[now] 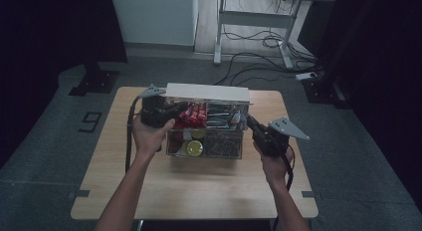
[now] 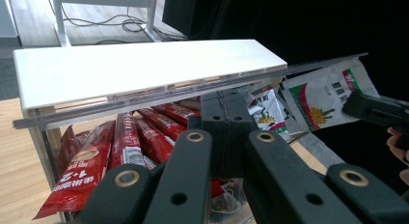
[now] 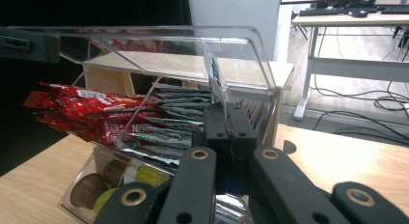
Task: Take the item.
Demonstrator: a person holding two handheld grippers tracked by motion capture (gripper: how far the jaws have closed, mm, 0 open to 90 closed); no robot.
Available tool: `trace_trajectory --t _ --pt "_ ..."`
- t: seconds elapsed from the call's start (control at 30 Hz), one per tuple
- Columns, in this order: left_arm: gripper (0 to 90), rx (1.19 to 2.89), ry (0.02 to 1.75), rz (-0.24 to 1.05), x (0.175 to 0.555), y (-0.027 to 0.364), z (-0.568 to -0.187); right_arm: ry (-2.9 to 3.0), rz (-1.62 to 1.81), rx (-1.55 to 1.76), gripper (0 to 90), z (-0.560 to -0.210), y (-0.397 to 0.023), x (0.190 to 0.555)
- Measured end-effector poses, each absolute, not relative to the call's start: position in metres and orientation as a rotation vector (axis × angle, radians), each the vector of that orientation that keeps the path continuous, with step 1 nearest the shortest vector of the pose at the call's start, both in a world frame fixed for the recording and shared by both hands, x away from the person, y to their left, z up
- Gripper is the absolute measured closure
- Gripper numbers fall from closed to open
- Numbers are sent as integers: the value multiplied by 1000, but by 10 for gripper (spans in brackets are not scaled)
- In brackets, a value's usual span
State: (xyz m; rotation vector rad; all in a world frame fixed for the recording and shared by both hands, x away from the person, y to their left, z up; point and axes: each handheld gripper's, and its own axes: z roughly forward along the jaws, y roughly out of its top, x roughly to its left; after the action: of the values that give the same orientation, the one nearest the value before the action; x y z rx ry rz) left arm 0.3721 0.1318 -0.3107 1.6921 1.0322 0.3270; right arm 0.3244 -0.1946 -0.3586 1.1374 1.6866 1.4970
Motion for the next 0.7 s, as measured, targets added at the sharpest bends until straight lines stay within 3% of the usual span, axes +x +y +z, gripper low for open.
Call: trace_trajectory --t 0.7 --pt "900 1693 1033 326 371 132 -312 1635 1547 1144 890 -361 -221 303"
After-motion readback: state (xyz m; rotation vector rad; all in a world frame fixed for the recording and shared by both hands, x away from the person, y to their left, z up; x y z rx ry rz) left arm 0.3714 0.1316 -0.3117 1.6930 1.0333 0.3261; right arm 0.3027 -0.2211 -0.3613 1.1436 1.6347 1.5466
